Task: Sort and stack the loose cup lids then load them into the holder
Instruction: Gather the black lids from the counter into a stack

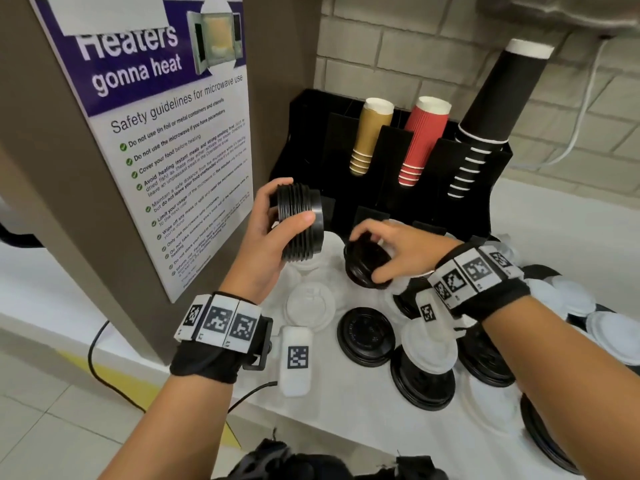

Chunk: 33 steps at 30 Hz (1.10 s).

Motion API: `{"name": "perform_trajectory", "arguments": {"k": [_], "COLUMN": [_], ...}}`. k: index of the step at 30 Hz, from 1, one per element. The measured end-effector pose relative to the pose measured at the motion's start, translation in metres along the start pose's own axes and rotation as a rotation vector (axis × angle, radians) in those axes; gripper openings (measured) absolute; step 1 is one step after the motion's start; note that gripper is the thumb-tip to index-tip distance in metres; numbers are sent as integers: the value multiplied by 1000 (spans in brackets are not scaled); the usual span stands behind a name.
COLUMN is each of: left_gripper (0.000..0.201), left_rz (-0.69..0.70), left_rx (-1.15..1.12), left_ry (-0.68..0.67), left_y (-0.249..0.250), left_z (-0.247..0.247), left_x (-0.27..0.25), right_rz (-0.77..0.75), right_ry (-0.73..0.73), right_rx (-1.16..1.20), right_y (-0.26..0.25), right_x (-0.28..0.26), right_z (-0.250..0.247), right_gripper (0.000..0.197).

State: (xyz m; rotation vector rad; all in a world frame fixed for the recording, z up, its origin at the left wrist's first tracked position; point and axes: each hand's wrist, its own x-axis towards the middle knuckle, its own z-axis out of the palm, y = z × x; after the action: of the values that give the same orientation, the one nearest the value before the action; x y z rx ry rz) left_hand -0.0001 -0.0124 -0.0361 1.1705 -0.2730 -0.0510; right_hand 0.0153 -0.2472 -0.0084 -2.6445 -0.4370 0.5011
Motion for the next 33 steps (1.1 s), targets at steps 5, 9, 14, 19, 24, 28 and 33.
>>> {"name": "perform_trajectory", "arguments": {"k": [5,9,14,19,24,28,33], "left_gripper": [62,64,68,72,70,72,67], "left_rz": [-8,-14,-25,-16,-59,-86,-82], "left_rx": [0,0,-5,-31,-21,-3,-22], "left_ry": [-12,-11,-20,-60,-145,-187,-184], "left_y": [-5,-9,-10,-8,-6,-6,-8], "left_z": [4,8,15,29,32,33,38], "left_x": [2,3,0,-1,-2,-3,-5], "right_rz": [-47,-108,-205,-255,-229,-236,-242], "right_ry": [295,530,605,561,554,553,553], "right_rx": [224,699,1124,1119,1041,989,948], "right_y": [5,-4,-23,-41,-43,-42,-47], "right_x": [7,-4,-30,-38,-43,-47,-48], "right_z": [-5,-4,25,51,48,43,43], "right_gripper": [64,57,56,57,55,59,59]}}
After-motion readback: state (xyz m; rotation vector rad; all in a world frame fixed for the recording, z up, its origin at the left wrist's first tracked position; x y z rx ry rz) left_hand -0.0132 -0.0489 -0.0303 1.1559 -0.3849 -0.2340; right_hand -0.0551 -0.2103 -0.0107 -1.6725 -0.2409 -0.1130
